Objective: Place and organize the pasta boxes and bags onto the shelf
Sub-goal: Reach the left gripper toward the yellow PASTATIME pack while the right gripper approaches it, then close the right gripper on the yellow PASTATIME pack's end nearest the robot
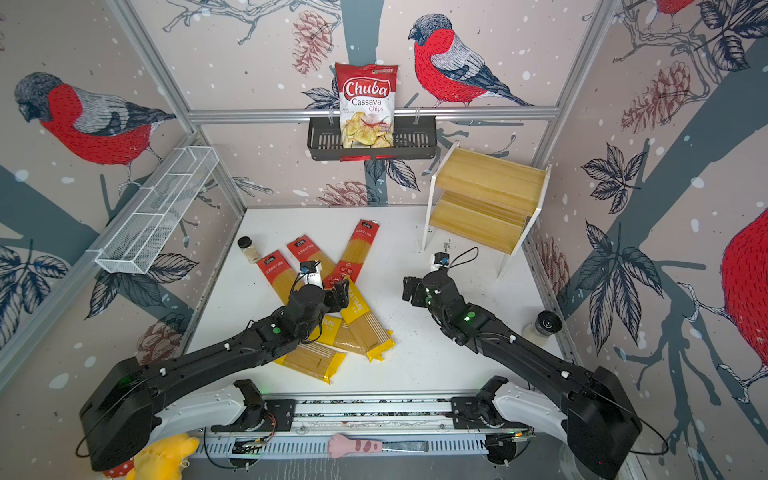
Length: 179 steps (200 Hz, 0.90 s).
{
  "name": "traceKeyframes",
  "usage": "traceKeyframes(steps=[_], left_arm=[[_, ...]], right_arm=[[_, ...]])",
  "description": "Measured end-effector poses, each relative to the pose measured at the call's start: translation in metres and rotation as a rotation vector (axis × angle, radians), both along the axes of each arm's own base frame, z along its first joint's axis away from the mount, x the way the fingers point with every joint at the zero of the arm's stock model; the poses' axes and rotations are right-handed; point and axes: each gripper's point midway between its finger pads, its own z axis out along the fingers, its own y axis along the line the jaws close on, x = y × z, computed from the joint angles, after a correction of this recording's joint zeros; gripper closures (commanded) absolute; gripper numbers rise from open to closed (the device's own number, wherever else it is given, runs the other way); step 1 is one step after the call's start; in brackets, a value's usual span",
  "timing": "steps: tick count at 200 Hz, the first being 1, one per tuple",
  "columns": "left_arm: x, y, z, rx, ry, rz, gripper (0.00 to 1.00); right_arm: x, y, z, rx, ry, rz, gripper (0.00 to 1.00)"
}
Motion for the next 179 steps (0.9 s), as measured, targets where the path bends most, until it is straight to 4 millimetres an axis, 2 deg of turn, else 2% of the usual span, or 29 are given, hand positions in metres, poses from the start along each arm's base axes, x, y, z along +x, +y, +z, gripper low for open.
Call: traceKeyframes(steps=[51, 117, 179], left_arm=[[-0.005, 0.008, 0.002, -0.01, -0.004, 0.022, 0.19], [-0.011, 0.015, -0.008, 0.01, 0.038, 0.037, 0.19], [-0.014, 0.017, -0.005, -0.008, 0.05, 0.04, 0.2]], right_arm=[[-0.022, 0.042, -0.011, -0.106, 0.015, 0.137, 0.1], [-0.033, 0.065, -0.034, -0.15, 0.066, 0.211, 0.11], [-0.048, 0.085, -0.036, -0.118, 0.104, 0.28, 0.11]])
